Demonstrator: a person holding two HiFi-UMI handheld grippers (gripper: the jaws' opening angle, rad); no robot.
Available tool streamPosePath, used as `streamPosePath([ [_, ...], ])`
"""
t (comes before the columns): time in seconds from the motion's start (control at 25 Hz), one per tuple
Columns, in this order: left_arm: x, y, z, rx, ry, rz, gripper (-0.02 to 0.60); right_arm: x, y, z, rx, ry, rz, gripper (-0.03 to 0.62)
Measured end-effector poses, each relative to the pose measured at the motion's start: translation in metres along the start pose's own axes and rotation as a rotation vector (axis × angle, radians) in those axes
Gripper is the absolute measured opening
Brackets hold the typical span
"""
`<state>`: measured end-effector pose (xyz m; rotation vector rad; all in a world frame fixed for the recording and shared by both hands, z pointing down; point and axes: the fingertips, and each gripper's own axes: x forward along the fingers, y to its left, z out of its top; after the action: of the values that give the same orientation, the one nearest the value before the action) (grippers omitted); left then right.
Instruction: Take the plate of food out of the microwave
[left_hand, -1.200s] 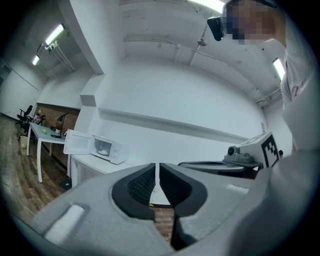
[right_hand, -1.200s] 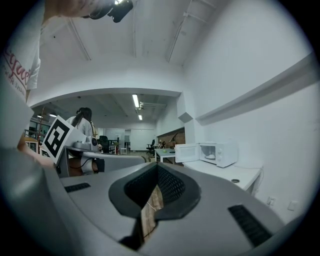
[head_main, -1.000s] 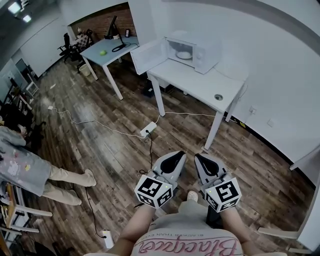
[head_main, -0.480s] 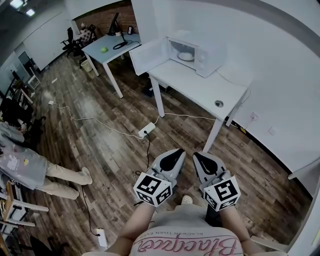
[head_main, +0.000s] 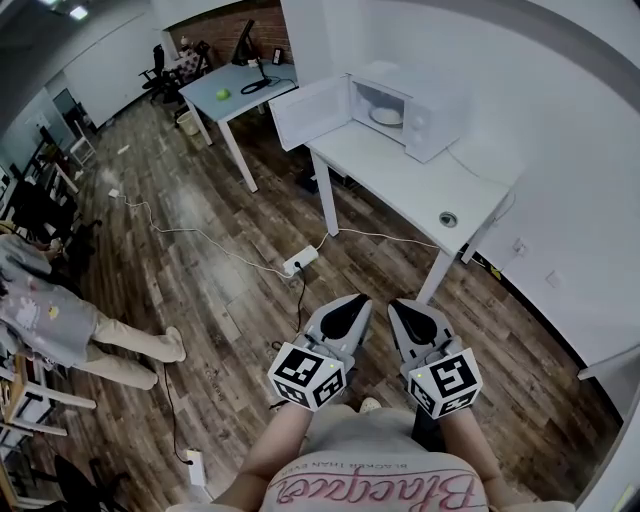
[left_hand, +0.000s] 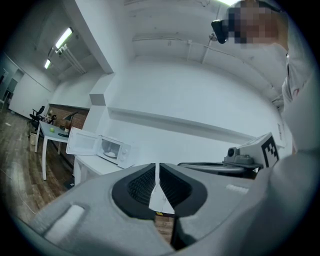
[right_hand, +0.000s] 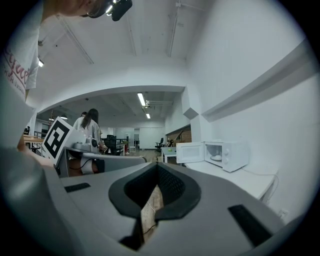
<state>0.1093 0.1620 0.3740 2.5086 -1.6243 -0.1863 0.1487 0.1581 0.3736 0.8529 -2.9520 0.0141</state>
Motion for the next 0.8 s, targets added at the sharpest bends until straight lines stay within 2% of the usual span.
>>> streamPosePath([
  [0.4,0.0,0.034,0.005,-0.008,-0.022,0.089,0.029,0.001,-0.007,0.001,0.008,-0.024,0.014,0.006],
  [0.64,0.009,0.045,0.002,-0.01,-0.016,0.087,0.029,0.005,-0.018,0.004,0.017,-0.075,-0.014,0.006],
  [0.8,0.017,0.056,0.004,-0.009,-0.01,0.073,0.029,0.019,-0.026,0.004,0.027,-0.07,-0.034,0.006],
])
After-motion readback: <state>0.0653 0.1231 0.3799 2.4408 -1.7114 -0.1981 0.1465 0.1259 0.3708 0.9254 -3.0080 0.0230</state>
